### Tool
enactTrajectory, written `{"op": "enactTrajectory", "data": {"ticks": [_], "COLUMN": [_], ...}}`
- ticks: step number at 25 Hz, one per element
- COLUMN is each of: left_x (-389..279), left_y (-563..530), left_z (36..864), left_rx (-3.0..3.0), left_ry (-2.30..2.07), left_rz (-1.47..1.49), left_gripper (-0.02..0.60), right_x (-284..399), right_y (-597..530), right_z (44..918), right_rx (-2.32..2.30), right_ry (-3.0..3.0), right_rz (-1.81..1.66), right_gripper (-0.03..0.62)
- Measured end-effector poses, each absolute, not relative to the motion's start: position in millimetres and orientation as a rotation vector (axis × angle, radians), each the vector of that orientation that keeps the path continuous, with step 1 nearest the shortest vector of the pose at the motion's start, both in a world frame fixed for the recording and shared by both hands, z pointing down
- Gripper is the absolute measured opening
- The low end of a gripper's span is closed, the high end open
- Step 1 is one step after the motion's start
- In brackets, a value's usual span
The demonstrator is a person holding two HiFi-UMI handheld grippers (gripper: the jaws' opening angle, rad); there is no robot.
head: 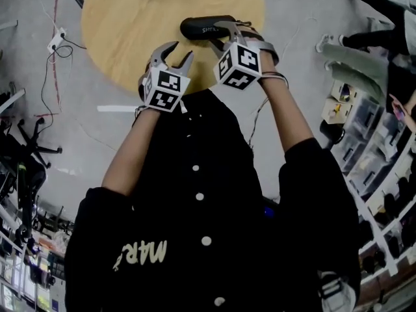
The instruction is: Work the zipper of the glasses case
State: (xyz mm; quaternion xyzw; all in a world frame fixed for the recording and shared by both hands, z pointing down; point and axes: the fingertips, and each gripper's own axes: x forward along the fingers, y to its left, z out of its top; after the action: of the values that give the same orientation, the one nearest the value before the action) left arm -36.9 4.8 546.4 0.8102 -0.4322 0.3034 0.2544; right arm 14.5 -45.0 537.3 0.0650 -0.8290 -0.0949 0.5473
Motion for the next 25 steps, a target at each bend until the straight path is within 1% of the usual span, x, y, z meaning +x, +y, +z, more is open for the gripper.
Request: {"op": "enactTrajectory", "data": {"ticks": [20,25], "left_x": [-20,-24], "left_y": [-13,-20], "left_z": [591,597], "left_rx": [1.969,1.922], "left_ry": [-1.393,-1.455], "left_rz": [0.723,0.738], "left_gripper": [0.17,0.152], "right_x": [4,1], "right_y": [-48,-48], "right_z": [556,557], "right_rx": [-0.174,-0.198], "right_ry": [-1.892,-1.878], "right_rz": [-0.154,-0.162], "right_gripper": [0.149,0.149]}}
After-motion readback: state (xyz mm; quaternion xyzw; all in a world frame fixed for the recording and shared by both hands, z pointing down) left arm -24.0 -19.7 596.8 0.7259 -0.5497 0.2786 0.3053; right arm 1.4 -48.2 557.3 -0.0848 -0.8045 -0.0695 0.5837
